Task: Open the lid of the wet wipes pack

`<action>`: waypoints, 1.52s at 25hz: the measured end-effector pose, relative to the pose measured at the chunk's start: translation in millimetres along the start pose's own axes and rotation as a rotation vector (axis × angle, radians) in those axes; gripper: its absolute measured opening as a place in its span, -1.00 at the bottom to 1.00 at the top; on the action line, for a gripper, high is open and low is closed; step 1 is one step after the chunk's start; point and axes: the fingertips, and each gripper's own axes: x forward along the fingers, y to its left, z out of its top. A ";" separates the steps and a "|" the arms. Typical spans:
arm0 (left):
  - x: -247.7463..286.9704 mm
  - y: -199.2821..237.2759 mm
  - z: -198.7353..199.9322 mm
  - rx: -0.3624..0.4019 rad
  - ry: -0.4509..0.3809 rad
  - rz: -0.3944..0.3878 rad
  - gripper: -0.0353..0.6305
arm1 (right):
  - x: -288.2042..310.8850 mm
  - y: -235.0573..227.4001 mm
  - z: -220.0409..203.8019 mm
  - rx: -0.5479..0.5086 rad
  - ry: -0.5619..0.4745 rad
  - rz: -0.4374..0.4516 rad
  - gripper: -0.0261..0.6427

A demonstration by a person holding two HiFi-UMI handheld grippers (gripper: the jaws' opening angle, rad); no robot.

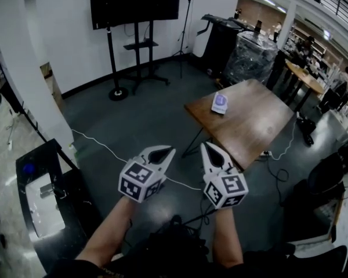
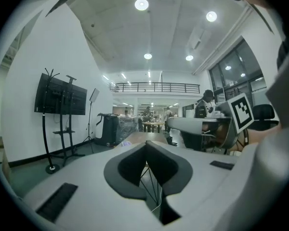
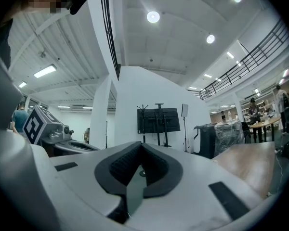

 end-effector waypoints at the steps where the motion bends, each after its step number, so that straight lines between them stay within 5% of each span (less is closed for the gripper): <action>1: 1.7 10.5 -1.5 -0.001 0.003 0.012 -0.89 | 10.0 0.0 -2.8 0.003 0.005 0.007 -0.89; 24: 176.5 272.8 18.9 -0.019 0.084 0.159 -0.89 | 332.6 -89.8 -22.3 0.080 0.041 0.188 -0.89; 38: 285.9 482.7 29.2 -0.082 0.051 -0.013 -0.89 | 546.7 -127.0 -39.8 0.021 0.128 0.036 -0.89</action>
